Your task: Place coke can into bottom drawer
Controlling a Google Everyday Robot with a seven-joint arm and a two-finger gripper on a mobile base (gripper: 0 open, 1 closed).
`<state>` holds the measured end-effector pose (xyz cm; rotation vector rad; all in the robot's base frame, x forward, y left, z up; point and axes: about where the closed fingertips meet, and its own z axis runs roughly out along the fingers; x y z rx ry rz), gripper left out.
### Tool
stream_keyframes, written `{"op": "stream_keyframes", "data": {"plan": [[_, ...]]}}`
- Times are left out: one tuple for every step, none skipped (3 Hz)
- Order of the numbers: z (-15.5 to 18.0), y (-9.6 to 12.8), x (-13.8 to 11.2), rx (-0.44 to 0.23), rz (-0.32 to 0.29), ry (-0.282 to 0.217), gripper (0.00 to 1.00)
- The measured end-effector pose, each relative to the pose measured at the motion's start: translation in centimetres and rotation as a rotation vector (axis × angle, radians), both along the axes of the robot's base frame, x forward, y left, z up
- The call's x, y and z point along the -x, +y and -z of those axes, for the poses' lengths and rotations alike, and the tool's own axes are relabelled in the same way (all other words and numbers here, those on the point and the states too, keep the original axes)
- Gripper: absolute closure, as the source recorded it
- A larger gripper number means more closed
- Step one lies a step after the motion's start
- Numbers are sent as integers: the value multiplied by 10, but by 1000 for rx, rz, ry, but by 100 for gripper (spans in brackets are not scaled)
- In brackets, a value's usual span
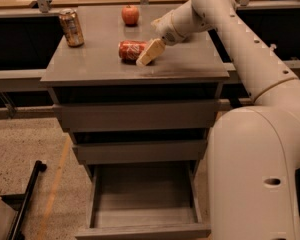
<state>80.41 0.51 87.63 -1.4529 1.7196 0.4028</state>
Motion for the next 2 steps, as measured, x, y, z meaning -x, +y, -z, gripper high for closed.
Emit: {"op": "stream_keyframes", "data": {"plan": [[15,7,-10,-15,1,27,0],[22,12,-14,-24,-5,38,18]]}}
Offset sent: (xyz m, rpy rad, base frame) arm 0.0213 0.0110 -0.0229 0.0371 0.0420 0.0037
